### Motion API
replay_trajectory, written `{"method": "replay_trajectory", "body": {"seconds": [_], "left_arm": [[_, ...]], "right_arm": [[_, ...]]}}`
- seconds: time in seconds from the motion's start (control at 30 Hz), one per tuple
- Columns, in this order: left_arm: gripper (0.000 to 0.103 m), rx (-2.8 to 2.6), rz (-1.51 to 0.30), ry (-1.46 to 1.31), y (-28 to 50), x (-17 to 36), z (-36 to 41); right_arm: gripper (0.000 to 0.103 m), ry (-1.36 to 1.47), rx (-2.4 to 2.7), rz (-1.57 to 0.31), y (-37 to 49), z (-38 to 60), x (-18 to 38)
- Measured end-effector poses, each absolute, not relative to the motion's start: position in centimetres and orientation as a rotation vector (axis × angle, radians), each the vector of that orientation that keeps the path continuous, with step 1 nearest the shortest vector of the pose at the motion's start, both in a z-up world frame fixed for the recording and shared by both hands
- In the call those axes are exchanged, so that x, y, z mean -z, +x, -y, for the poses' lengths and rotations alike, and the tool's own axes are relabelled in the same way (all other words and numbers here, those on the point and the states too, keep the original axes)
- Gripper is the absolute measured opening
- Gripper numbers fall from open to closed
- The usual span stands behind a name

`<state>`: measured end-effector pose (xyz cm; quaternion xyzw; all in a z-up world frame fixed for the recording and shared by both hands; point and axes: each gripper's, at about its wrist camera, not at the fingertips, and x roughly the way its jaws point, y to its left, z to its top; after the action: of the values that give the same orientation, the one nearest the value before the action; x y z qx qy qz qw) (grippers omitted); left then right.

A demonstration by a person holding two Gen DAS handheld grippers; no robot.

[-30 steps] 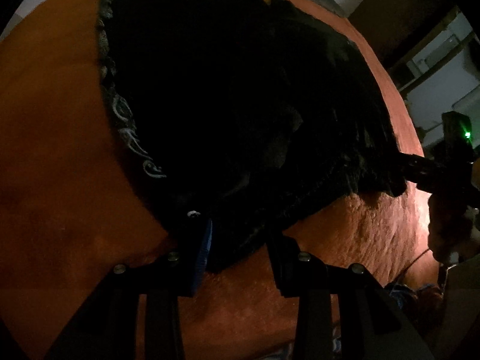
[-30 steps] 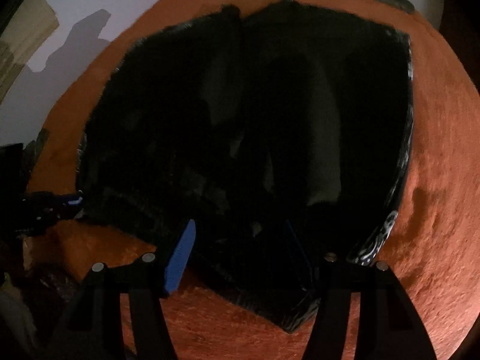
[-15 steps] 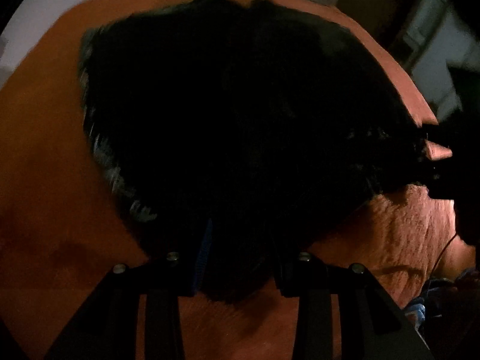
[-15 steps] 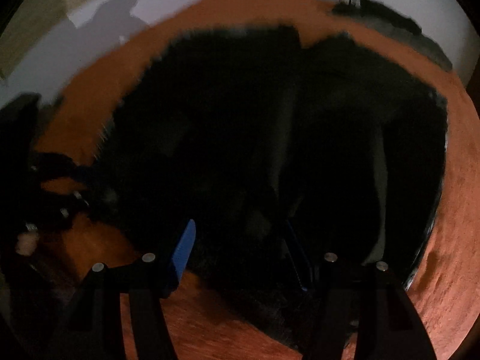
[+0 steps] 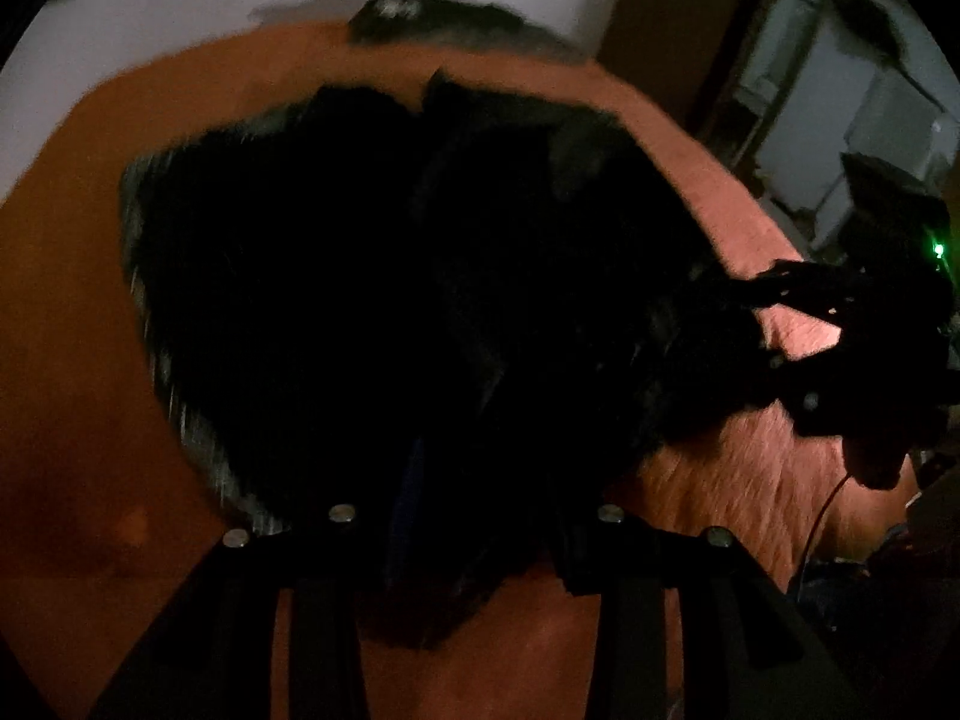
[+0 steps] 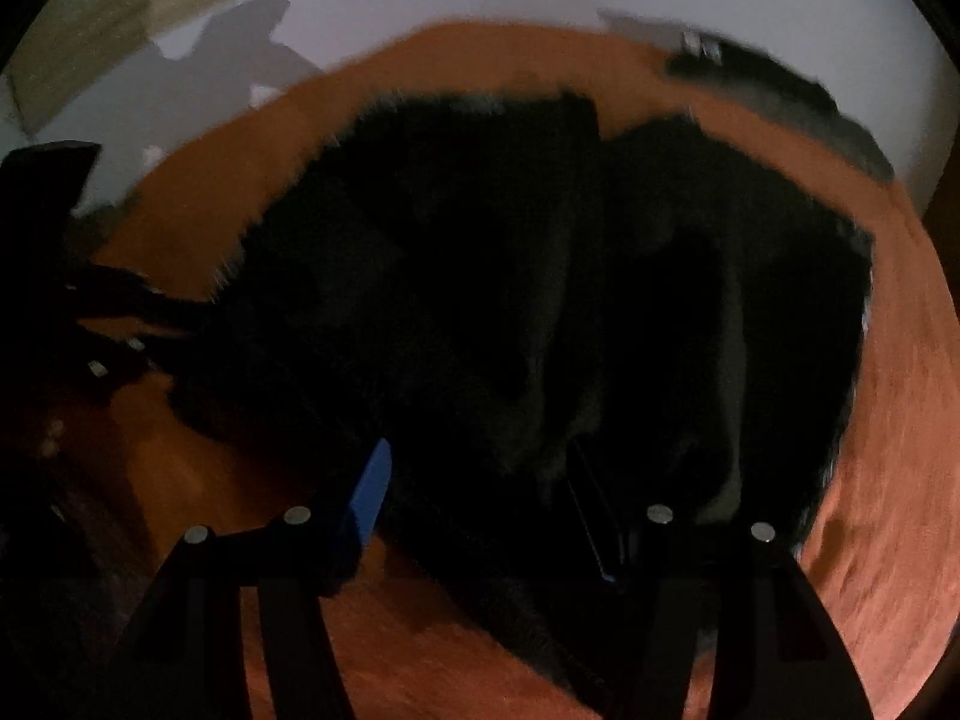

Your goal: Fold clothes

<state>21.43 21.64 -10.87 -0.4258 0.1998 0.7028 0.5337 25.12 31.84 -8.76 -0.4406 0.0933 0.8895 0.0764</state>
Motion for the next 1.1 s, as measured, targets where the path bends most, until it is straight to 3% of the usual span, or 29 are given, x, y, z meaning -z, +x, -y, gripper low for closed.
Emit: {"method": "replay_trajectory", "body": {"seconds": [0.17, 0.37, 0.6, 0.63, 0.67, 0.77, 1.03, 1.1], "left_arm": [[0.042, -1.627, -0.519, -1.002, 21.7, 12.1, -22.9], [0.042, -1.582, -0.611, -1.017, 22.2, 14.4, -23.0], [0.041, -1.604, -0.713, -0.952, 23.3, 16.0, -23.0], [0.038, -1.617, -0.722, -0.934, 23.6, 15.9, -22.9], [0.029, -1.626, -0.722, -0.920, 23.8, 15.8, -22.9], [0.007, -1.614, -0.691, -0.910, 24.0, 15.6, -22.1], [0.005, -1.640, -0.692, -0.916, 24.1, 15.1, -21.7], [0.006, -1.638, -0.670, -0.945, 23.7, 15.2, -21.9]], "right_arm": [[0.057, -1.378, -2.752, -0.339, 23.1, -30.8, 9.3], [0.056, -1.480, -2.719, -0.239, 24.5, -30.3, 11.8], [0.037, -1.489, -2.638, 0.045, 25.5, -29.3, 13.2], [0.033, -1.468, -2.634, 0.073, 25.5, -29.1, 13.0], [0.027, -1.456, -2.628, 0.072, 25.6, -29.0, 12.8], [0.023, -1.427, -2.627, -0.018, 26.2, -29.7, 12.2], [0.021, -1.460, -2.604, -0.038, 27.3, -29.2, 11.3], [0.026, -1.474, -2.600, -0.018, 27.3, -29.1, 11.4]]}}
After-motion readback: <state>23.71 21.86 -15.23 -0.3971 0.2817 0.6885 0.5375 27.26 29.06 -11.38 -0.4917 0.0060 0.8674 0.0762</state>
